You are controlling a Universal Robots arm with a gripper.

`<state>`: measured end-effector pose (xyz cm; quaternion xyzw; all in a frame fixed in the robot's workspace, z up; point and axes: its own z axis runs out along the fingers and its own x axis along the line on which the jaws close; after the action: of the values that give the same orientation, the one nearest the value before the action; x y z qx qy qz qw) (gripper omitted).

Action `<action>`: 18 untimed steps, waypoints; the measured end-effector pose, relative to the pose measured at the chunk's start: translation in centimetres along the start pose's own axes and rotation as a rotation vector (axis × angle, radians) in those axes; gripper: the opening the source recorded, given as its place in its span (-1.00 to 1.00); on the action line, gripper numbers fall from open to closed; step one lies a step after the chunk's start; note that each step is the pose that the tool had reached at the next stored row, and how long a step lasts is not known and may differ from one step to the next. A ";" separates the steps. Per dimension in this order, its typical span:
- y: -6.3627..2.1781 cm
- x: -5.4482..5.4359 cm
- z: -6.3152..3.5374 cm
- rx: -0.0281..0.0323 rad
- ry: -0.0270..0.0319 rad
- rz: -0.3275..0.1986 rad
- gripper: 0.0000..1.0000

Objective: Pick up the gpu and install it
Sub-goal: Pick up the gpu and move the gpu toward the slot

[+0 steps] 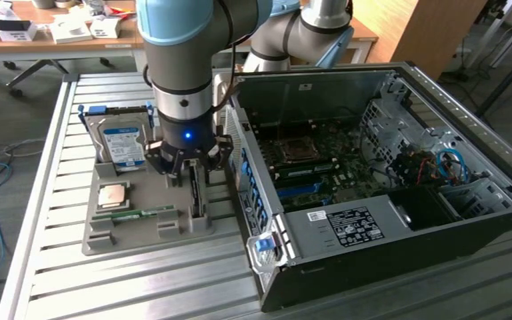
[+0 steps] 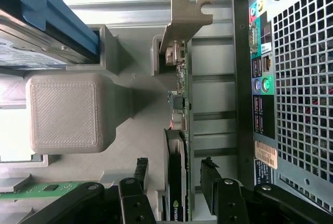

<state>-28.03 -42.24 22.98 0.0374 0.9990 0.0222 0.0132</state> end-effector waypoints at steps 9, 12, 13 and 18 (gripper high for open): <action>0.01 0.0 -0.11 0.0002 0.0003 0.000 0.06; 0.02 0.0 -0.40 0.0001 0.0002 0.000 0.06; 0.02 0.0 -0.40 0.0001 0.0002 0.001 0.06; 0.02 -0.1 -0.40 0.0007 -0.0006 0.018 0.06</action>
<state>-27.98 -42.24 23.39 0.0466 0.9986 0.0220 0.0133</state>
